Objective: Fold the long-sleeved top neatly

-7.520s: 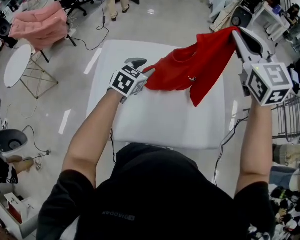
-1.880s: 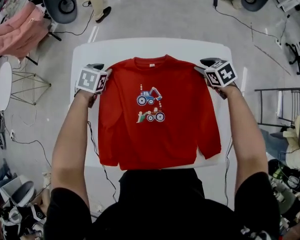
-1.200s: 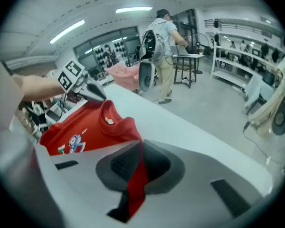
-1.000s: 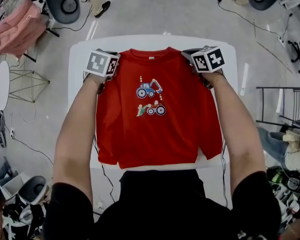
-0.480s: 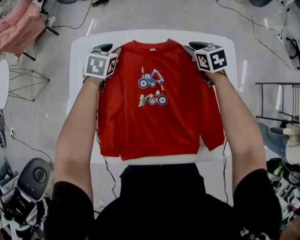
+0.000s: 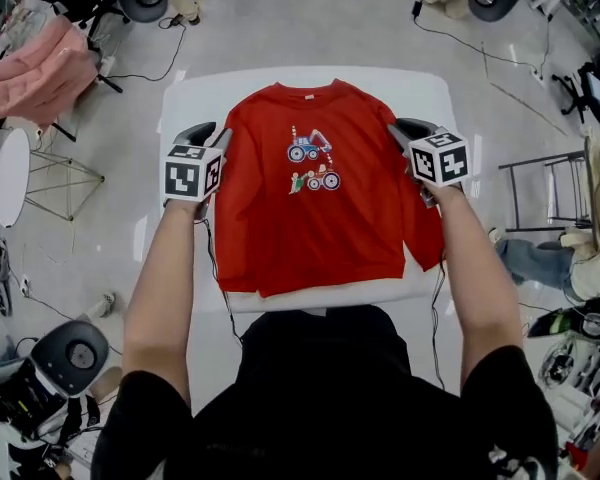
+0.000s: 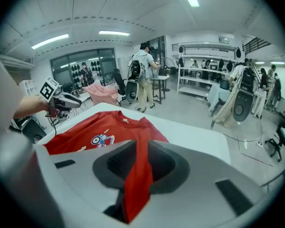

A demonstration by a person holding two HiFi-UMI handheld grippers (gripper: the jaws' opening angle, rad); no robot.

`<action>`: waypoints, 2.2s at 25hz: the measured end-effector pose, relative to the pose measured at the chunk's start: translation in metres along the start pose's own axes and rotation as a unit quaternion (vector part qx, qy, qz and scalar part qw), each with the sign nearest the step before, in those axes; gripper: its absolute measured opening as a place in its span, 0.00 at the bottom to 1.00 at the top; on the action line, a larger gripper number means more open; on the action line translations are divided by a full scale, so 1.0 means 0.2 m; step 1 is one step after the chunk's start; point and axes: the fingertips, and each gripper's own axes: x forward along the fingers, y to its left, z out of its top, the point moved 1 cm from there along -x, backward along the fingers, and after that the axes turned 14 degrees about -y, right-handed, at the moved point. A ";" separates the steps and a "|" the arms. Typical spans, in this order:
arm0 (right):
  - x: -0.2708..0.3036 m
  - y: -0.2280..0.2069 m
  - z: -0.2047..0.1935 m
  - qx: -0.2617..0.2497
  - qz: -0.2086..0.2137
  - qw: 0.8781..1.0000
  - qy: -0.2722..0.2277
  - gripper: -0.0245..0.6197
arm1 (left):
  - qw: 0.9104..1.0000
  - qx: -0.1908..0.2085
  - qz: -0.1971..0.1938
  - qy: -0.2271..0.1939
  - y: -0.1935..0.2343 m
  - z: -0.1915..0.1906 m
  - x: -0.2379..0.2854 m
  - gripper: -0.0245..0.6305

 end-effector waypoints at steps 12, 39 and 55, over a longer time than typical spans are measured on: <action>-0.90 0.19 -0.43 0.092 -0.128 0.986 -0.045 0.14 | 1.000 0.006 0.002 -0.028 -0.17 -0.27 -0.70 0.05; -1.30 -0.02 -1.22 0.207 -0.049 0.976 0.038 0.27 | 0.999 -0.045 0.025 -0.011 -1.43 -0.48 -0.92 0.05; -1.32 -0.18 -1.25 0.208 -0.080 0.974 0.028 0.08 | 1.000 -0.008 0.003 0.004 -1.60 -0.46 -0.85 0.05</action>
